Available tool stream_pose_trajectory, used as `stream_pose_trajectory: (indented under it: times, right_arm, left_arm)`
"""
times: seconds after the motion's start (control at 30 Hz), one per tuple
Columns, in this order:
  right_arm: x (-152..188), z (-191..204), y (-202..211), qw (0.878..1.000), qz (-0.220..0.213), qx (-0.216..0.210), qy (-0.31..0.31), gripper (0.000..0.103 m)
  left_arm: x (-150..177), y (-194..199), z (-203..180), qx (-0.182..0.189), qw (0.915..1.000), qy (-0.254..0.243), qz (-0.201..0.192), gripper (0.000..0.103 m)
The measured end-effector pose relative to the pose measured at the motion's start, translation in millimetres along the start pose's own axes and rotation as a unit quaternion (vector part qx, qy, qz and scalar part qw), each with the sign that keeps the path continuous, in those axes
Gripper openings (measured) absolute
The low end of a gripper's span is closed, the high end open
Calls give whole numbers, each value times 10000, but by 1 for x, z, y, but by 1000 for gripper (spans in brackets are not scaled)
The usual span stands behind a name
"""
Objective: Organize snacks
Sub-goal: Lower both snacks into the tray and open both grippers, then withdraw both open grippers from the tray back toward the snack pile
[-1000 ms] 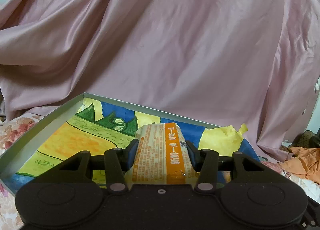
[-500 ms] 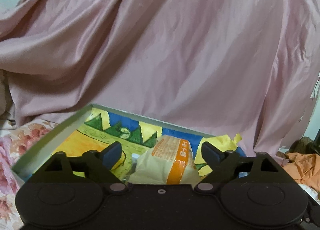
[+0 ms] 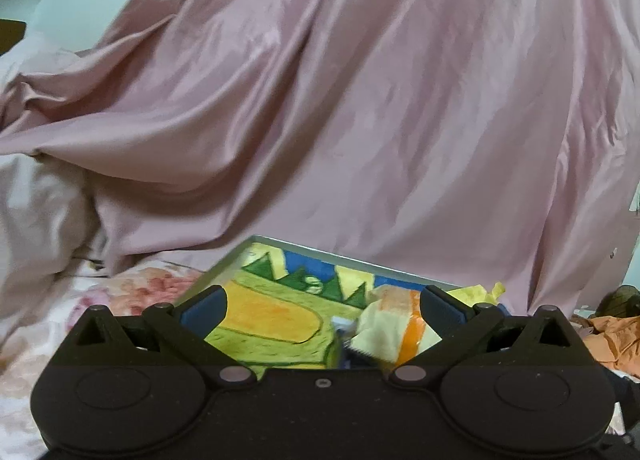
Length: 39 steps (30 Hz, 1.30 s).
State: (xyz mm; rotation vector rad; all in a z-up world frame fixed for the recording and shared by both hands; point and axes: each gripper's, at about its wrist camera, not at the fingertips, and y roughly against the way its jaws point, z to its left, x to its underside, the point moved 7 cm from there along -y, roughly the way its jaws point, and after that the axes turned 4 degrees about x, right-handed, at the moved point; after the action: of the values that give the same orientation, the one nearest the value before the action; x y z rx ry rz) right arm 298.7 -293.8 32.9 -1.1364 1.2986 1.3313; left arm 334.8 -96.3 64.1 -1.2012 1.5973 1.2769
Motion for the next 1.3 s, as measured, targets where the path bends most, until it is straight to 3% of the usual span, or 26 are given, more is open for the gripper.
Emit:
stream_pose_trajectory:
  times: [0.3, 0.7, 1.03, 1.3]
  right_arm:
    - [-5, 8, 46, 9998, -152, -73, 78, 103]
    - [12, 37, 96, 9987, 304, -327, 247, 103]
    - [42, 73, 137, 9903, 1104, -781, 307, 103]
    - [70, 84, 139, 9778, 1892, -702, 560, 103]
  left_arm:
    - [13, 49, 30, -66, 9999, 80, 103, 102]
    - [51, 99, 66, -85, 9988, 148, 469, 102]
    - [86, 131, 98, -204, 9953, 226, 921, 102]
    - [112, 147, 114, -296, 9928, 96, 1155, 102]
